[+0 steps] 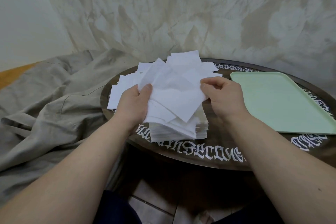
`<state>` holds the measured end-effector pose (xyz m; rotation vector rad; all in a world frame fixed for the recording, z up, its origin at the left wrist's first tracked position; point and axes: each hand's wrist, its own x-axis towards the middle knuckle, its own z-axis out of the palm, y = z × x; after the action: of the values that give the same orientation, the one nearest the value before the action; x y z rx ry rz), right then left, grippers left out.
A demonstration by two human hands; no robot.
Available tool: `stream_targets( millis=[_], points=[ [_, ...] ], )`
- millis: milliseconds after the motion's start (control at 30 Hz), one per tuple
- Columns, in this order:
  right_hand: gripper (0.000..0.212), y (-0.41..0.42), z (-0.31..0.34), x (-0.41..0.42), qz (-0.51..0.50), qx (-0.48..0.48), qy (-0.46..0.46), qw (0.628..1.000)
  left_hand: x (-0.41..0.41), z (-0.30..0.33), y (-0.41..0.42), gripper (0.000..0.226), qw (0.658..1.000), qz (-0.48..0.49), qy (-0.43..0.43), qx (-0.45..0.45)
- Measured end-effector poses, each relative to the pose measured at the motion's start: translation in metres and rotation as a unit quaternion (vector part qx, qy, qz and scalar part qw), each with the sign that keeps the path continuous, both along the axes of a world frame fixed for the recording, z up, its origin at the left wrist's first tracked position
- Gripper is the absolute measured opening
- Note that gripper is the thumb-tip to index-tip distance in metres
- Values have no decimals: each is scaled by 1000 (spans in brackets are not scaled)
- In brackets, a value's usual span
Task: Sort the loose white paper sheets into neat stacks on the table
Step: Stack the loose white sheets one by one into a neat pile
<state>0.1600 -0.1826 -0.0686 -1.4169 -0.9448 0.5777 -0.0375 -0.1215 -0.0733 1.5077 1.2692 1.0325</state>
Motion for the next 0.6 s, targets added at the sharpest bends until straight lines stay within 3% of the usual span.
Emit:
stream_targets(
  millis=[167,367,533,600],
  points=[
    [28,-3,-2,4,37,-82,73,993,-10,-4,13,32,988,135,-50,48],
    [24,-7,-7,6,58,-155,46,985,-24,-1,25,27,948,291,-45,124],
    [10,-8,-9,4,58,-196,-18,979,-30,9,28,29,921,336,-140,137],
    [7,-9,-4,5,42,-223,-162,960,-25,12,22,29,935,299,-143,130]
  ],
)
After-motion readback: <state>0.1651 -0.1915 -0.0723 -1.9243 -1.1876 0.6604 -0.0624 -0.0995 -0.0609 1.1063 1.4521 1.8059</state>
